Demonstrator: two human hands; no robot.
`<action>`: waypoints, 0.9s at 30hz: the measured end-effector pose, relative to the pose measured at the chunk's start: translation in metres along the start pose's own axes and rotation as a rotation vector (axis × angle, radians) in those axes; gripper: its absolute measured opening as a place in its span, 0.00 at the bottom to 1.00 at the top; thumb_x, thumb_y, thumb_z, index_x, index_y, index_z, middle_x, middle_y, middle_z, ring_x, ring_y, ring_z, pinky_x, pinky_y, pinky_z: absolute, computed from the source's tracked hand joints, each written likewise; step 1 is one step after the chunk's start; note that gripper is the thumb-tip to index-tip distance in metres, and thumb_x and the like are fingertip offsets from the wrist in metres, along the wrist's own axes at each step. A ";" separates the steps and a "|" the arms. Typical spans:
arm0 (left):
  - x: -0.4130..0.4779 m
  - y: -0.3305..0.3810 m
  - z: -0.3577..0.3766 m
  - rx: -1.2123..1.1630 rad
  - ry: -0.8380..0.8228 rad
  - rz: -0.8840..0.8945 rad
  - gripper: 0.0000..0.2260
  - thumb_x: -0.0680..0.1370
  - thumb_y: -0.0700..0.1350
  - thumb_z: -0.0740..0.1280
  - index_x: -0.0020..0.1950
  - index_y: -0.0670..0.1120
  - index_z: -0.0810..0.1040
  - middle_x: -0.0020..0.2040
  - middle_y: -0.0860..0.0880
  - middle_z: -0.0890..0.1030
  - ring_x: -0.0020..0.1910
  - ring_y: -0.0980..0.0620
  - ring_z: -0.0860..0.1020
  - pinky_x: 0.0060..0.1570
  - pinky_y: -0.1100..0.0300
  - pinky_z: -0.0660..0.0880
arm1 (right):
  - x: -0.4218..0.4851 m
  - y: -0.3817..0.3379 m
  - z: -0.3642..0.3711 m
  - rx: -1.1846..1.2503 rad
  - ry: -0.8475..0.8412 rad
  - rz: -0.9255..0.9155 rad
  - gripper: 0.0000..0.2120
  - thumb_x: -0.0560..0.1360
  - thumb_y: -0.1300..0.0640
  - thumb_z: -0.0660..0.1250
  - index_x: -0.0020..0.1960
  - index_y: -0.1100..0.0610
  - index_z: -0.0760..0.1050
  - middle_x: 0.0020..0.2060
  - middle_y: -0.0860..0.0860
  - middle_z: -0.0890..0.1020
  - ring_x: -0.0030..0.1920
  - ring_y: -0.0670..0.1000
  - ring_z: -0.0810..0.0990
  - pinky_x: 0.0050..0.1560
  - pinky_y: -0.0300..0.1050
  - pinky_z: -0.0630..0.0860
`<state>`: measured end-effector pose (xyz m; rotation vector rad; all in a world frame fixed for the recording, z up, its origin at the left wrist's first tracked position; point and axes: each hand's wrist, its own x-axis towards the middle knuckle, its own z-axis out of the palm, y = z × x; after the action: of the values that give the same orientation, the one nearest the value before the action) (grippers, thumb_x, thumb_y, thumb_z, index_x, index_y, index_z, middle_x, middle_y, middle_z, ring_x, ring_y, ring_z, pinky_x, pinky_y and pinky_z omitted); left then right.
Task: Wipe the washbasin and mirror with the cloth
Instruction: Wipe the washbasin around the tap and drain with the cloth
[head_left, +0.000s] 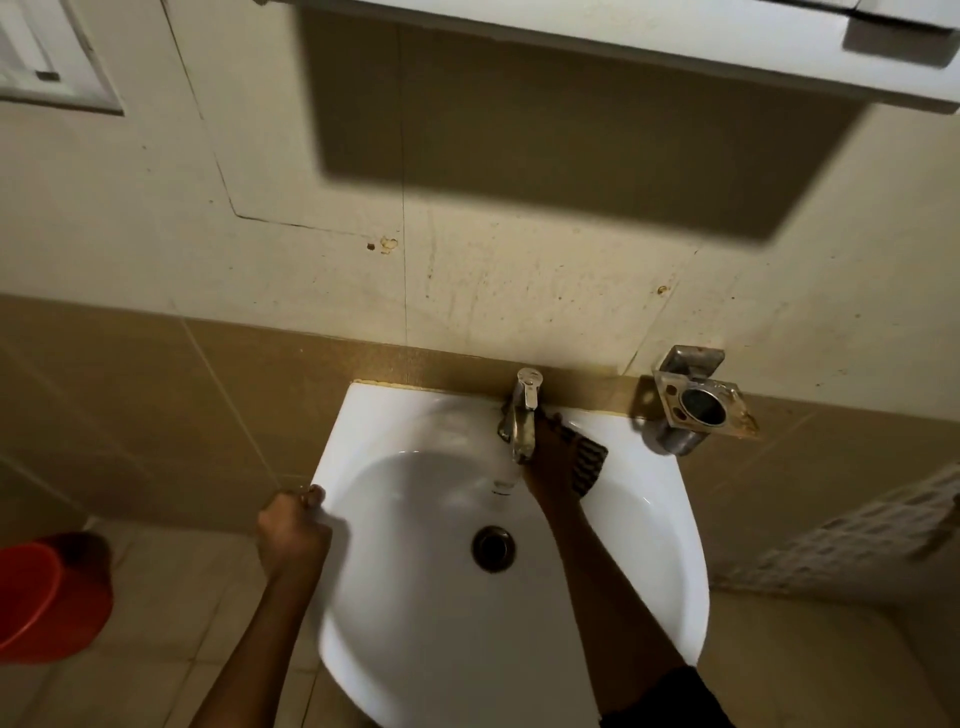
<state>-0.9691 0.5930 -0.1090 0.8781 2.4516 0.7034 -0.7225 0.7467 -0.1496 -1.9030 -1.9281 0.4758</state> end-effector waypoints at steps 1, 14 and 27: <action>0.000 0.000 0.000 -0.005 -0.004 -0.004 0.20 0.67 0.28 0.64 0.54 0.43 0.83 0.51 0.34 0.82 0.53 0.34 0.79 0.51 0.51 0.75 | -0.001 -0.002 -0.002 -0.018 0.003 -0.036 0.19 0.79 0.61 0.58 0.70 0.58 0.67 0.67 0.58 0.73 0.71 0.58 0.66 0.72 0.56 0.60; 0.004 0.000 0.000 -0.076 -0.014 -0.100 0.16 0.72 0.32 0.64 0.57 0.41 0.81 0.55 0.35 0.80 0.56 0.34 0.77 0.54 0.49 0.75 | -0.062 -0.024 0.011 0.296 0.184 0.019 0.09 0.74 0.61 0.69 0.49 0.67 0.80 0.42 0.61 0.84 0.43 0.58 0.83 0.48 0.51 0.82; 0.009 -0.002 -0.002 -0.071 -0.009 -0.086 0.14 0.72 0.33 0.66 0.55 0.40 0.81 0.54 0.37 0.81 0.56 0.36 0.78 0.53 0.50 0.75 | -0.058 -0.062 0.047 0.159 0.062 -0.092 0.21 0.79 0.62 0.60 0.71 0.64 0.65 0.68 0.63 0.71 0.70 0.62 0.67 0.72 0.56 0.64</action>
<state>-0.9770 0.5971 -0.1106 0.7431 2.4248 0.7487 -0.7993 0.6891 -0.1622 -1.7024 -1.8698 0.5202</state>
